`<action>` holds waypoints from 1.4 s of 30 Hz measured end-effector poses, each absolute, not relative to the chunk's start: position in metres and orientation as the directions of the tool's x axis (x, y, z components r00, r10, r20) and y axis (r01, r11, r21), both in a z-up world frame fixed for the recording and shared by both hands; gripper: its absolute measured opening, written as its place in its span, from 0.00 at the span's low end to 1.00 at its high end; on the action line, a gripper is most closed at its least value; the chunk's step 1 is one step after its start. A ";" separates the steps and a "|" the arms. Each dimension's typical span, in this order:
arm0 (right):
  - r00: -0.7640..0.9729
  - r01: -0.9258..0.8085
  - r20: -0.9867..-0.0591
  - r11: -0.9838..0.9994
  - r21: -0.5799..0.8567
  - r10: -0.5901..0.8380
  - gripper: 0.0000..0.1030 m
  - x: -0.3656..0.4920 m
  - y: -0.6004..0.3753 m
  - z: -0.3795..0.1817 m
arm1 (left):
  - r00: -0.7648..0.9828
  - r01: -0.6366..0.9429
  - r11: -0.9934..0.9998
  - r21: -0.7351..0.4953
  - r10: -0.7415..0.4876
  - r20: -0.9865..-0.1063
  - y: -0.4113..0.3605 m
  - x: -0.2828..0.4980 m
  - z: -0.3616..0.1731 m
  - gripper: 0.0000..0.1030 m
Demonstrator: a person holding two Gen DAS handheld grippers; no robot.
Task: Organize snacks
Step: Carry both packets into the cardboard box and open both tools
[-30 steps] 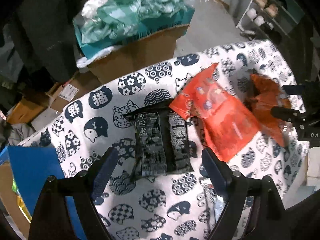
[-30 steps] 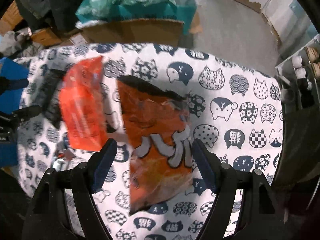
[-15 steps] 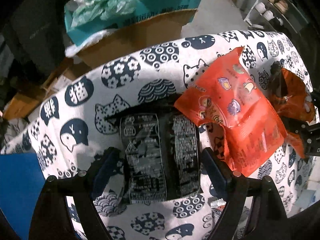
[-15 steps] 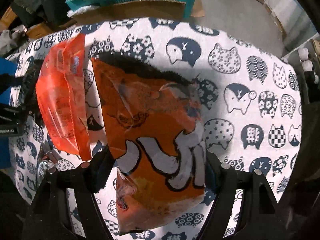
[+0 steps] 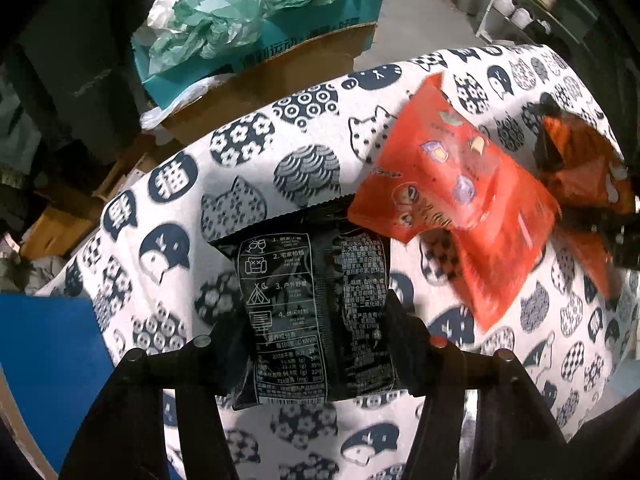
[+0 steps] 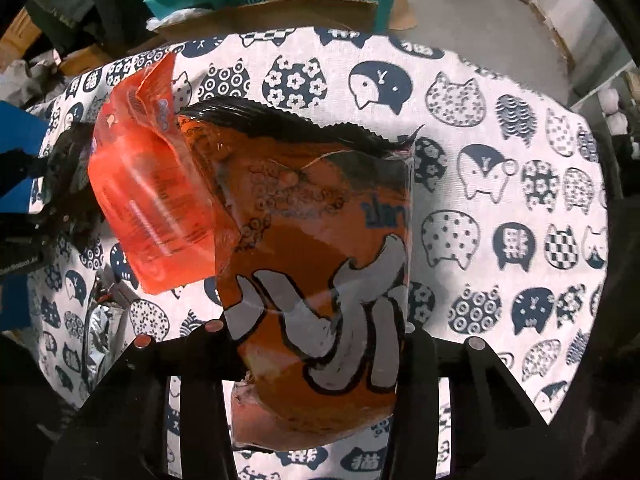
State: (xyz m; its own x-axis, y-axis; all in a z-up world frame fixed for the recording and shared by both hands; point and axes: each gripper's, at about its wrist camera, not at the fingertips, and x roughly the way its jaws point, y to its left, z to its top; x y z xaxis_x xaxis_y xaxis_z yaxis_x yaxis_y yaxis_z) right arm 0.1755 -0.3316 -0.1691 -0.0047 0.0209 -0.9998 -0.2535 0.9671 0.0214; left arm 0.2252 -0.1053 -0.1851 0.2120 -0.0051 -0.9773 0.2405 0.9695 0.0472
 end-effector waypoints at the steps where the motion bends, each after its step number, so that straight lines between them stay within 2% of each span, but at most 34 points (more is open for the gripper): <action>1: 0.002 -0.252 -1.000 0.968 0.018 0.020 0.41 0.174 -0.330 -0.166 | 0.215 0.240 0.969 0.053 0.000 -0.977 -0.104 0.221 -0.182 0.59; 16: 0.089 -0.296 -0.995 0.955 0.017 0.046 0.40 0.145 -0.307 -0.107 | 0.278 0.212 0.970 0.118 0.056 -0.959 -0.063 0.154 -0.131 0.59; 27: 0.153 -0.359 -0.985 0.933 0.025 0.085 0.40 0.127 -0.269 -0.070 | 0.352 0.161 0.984 0.074 0.013 -0.936 -0.034 0.106 -0.082 0.59; 42: 0.188 -0.472 -0.966 0.879 0.067 0.175 0.40 0.105 -0.202 -0.038 | 0.496 0.149 0.978 0.147 0.055 -0.866 -0.020 0.067 -0.031 0.59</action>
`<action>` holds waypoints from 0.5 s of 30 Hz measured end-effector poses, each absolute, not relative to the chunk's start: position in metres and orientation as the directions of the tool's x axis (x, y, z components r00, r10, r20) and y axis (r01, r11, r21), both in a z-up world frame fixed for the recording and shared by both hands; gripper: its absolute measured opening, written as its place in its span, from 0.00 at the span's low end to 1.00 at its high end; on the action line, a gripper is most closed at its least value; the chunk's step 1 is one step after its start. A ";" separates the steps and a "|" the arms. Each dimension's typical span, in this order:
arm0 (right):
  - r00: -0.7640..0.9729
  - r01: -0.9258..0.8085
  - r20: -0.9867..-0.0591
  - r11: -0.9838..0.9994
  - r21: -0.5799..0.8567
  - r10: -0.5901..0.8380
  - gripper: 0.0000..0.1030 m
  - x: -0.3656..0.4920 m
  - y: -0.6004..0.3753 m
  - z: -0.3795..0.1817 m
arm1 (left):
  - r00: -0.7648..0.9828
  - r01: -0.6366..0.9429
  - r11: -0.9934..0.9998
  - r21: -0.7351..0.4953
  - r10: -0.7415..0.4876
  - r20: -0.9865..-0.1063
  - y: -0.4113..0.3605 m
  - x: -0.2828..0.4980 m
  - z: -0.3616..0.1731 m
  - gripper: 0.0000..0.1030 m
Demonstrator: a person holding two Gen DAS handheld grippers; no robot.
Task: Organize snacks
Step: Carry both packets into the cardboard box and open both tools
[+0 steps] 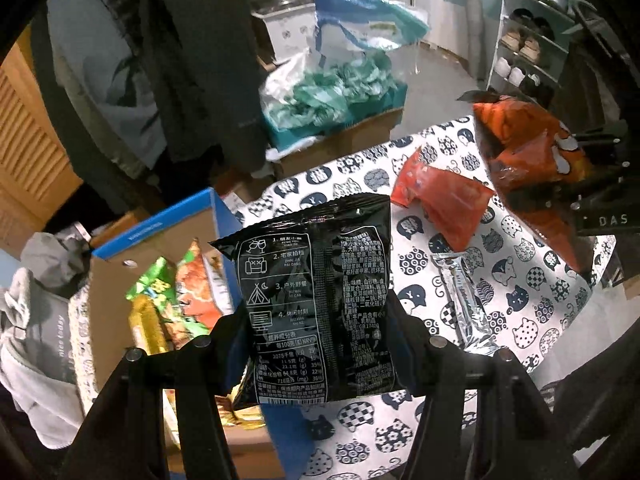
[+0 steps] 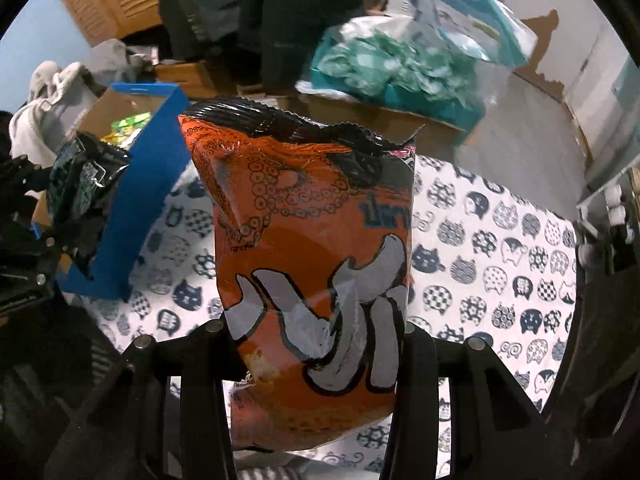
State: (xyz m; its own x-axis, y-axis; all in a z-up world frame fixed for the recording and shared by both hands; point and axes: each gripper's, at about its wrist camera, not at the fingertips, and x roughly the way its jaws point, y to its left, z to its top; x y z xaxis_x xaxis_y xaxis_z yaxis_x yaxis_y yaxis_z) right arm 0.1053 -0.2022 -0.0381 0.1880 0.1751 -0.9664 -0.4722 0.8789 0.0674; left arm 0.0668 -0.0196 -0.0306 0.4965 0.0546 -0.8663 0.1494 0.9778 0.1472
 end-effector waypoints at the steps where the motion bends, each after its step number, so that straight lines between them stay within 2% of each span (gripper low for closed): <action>1: 0.189 -0.478 -0.965 0.876 0.069 0.179 0.40 0.105 -0.198 -0.037 | 0.501 0.150 0.978 0.147 0.053 -0.864 -0.018 0.065 -0.029 0.59; 15: 0.173 -0.588 -0.952 0.802 0.105 0.251 0.40 0.104 -0.112 -0.029 | 0.550 0.075 0.988 0.136 0.073 -0.832 0.034 0.038 -0.018 0.59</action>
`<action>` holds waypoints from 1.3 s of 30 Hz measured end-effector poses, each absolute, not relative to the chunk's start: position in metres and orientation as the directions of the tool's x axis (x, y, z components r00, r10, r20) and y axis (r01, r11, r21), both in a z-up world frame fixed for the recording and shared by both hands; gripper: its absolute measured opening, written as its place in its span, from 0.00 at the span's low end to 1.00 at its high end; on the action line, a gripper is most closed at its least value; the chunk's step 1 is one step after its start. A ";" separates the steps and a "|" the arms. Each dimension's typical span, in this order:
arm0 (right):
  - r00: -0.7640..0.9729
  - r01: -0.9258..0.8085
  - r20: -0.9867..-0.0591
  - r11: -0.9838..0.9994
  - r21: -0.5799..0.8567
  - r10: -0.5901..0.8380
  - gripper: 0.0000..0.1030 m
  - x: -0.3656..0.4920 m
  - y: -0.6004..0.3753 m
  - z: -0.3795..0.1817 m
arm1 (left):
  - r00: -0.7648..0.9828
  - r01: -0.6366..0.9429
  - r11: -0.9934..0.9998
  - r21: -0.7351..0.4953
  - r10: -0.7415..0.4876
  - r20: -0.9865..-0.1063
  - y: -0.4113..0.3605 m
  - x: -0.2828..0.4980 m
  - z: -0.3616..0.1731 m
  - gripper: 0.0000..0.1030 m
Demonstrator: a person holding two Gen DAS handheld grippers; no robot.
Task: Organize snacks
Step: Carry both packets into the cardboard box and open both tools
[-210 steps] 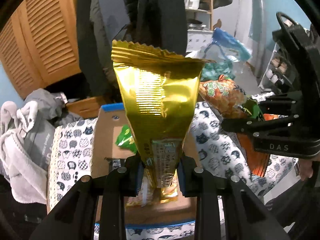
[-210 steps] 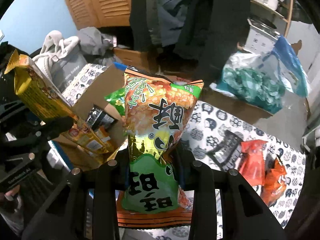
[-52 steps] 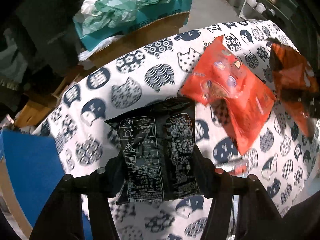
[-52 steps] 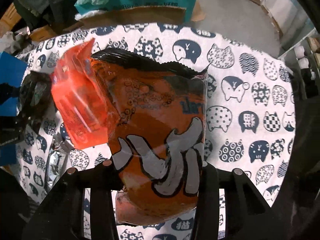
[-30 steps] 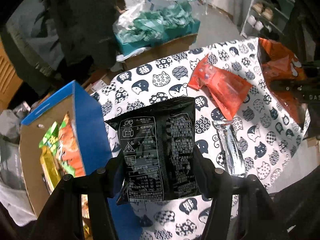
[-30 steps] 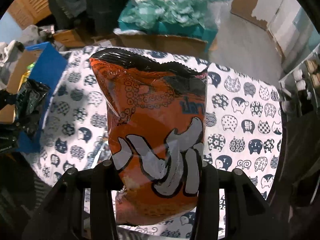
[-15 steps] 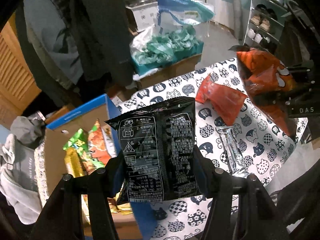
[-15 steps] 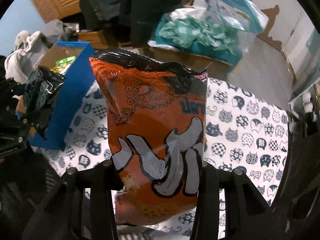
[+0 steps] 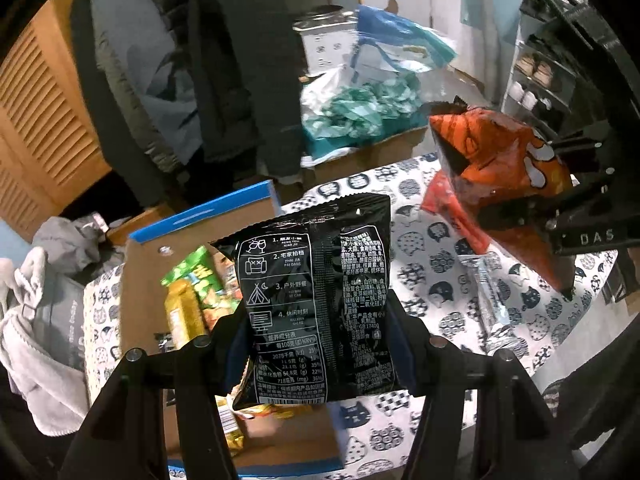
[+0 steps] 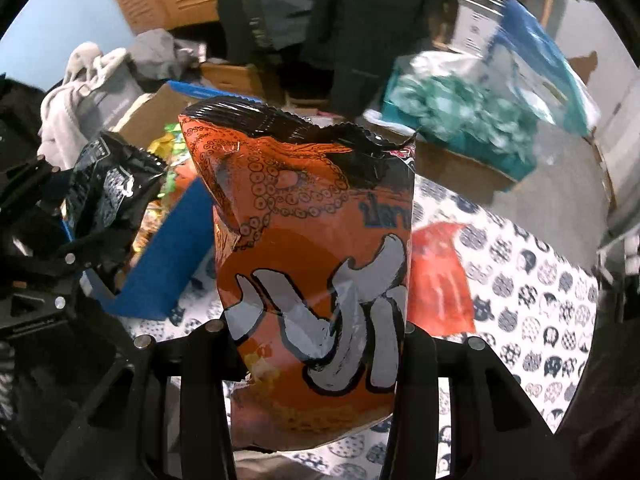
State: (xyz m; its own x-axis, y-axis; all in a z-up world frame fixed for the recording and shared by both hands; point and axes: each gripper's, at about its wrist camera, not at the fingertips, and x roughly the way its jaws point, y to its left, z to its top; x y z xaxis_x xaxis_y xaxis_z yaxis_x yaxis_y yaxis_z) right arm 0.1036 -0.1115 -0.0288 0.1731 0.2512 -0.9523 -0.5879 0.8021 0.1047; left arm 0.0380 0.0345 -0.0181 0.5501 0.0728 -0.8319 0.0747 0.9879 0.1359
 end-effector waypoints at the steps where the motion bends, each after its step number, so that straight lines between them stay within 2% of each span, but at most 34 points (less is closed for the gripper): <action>1: 0.168 -0.596 -0.952 0.796 0.107 0.254 0.40 0.103 -0.104 -0.029 | 0.552 0.065 0.988 0.137 0.079 -0.830 0.040 0.036 -0.018 0.59; 20: 0.079 -0.684 -0.949 0.708 0.172 0.307 0.40 0.103 0.017 -0.039 | 0.525 -0.121 0.985 0.121 0.167 -0.834 0.149 0.014 -0.041 0.59; 39: -0.006 -0.678 -0.952 0.698 0.230 0.307 0.41 0.120 0.090 -0.066 | 0.450 -0.235 0.971 0.044 0.148 -0.881 0.210 0.013 -0.074 0.59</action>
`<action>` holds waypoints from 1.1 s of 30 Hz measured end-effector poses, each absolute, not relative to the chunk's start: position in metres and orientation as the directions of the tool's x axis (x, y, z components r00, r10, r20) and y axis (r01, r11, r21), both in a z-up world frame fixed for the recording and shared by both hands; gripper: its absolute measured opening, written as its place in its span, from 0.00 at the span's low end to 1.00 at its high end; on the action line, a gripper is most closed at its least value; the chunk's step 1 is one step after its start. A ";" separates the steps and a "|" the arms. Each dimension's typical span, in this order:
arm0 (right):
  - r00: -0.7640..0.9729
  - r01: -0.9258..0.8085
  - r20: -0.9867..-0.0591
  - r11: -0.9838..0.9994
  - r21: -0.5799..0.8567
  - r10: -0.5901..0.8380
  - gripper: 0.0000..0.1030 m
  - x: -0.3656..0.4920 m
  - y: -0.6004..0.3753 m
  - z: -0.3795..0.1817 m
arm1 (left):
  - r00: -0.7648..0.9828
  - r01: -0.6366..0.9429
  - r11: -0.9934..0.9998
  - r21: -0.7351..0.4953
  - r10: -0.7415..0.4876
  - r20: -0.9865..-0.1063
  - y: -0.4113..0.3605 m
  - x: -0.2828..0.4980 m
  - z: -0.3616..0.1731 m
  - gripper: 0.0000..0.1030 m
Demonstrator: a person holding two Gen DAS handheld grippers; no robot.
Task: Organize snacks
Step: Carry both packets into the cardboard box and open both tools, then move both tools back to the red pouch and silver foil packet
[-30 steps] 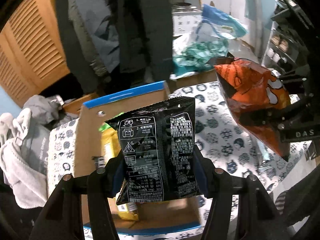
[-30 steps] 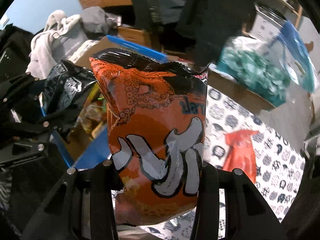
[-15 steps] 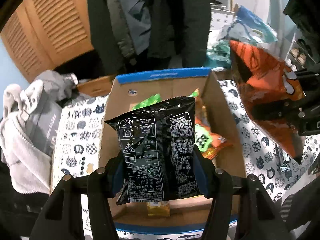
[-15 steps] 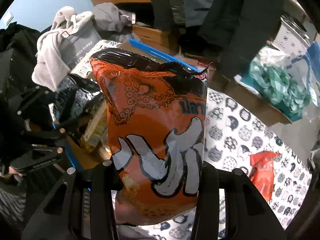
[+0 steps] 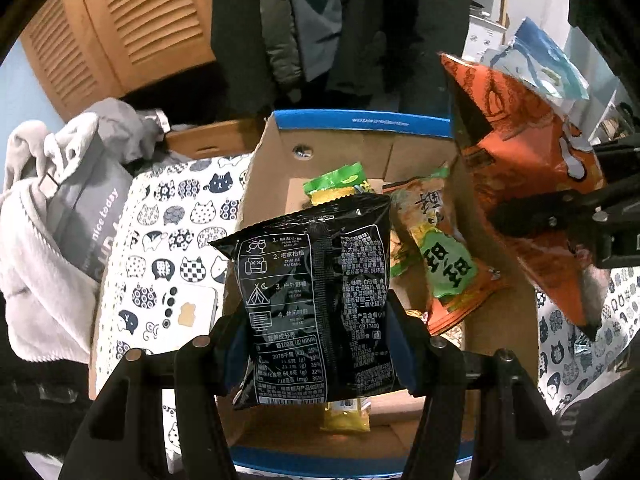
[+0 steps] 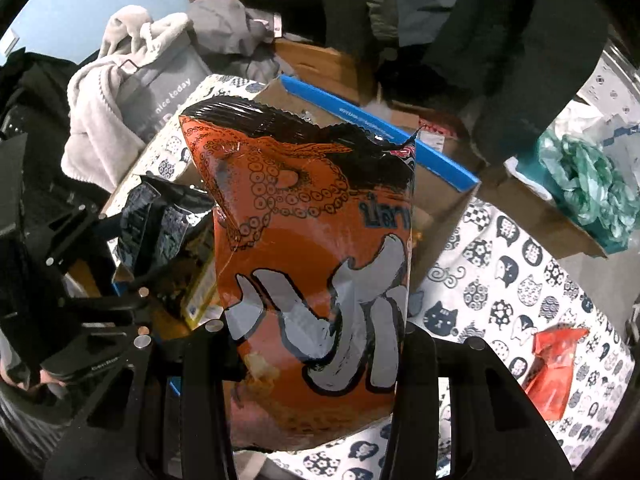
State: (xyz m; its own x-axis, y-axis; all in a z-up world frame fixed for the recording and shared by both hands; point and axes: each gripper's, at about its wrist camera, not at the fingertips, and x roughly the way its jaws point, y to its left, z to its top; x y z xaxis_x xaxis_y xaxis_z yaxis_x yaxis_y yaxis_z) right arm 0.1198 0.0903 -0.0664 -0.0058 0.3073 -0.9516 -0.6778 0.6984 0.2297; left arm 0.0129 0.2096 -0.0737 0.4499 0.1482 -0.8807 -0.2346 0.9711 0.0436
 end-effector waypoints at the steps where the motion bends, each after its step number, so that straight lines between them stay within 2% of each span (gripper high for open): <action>1: -0.012 -0.677 -0.951 0.697 0.236 0.310 0.41 0.120 0.092 -0.068 | 0.449 -0.234 0.971 0.040 0.144 -0.882 0.211 0.013 -0.074 0.59; 7: -0.028 -0.661 -0.948 0.705 0.256 0.318 0.42 0.124 0.101 -0.074 | 0.444 -0.249 0.968 0.036 0.148 -0.884 0.213 0.011 -0.073 0.60; 9: -0.029 -0.661 -0.948 0.705 0.257 0.318 0.43 0.125 0.104 -0.074 | 0.439 -0.253 0.966 0.055 0.165 -0.883 0.213 0.009 -0.072 0.69; 11: -0.025 -0.665 -0.949 0.704 0.249 0.313 0.50 0.124 0.106 -0.074 | 0.441 -0.258 0.962 0.084 0.195 -0.876 0.214 0.008 -0.071 0.74; 14: -0.002 -0.675 -0.951 0.701 0.230 0.310 0.61 0.122 0.105 -0.070 | 0.433 -0.267 0.959 0.097 0.210 -0.877 0.218 0.006 -0.070 0.74; 21: 0.046 -0.683 -0.950 0.703 0.196 0.310 0.69 0.122 0.088 -0.056 | 0.477 -0.265 0.960 0.087 0.210 -0.853 0.212 0.004 -0.053 0.77; 33: 0.109 -0.646 -0.959 0.752 0.132 0.262 0.70 0.131 0.025 -0.051 | 0.519 -0.210 0.975 0.076 0.177 -0.836 0.176 0.018 -0.031 0.77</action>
State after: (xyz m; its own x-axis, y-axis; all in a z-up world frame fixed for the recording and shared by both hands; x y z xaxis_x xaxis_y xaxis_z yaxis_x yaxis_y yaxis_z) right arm 0.1306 0.0252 -0.0509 0.1087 0.2621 -0.9589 -0.6463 0.7516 0.1322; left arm 0.0183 0.1756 -0.0310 0.5193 0.1772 -0.8360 -0.2103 0.9747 0.0760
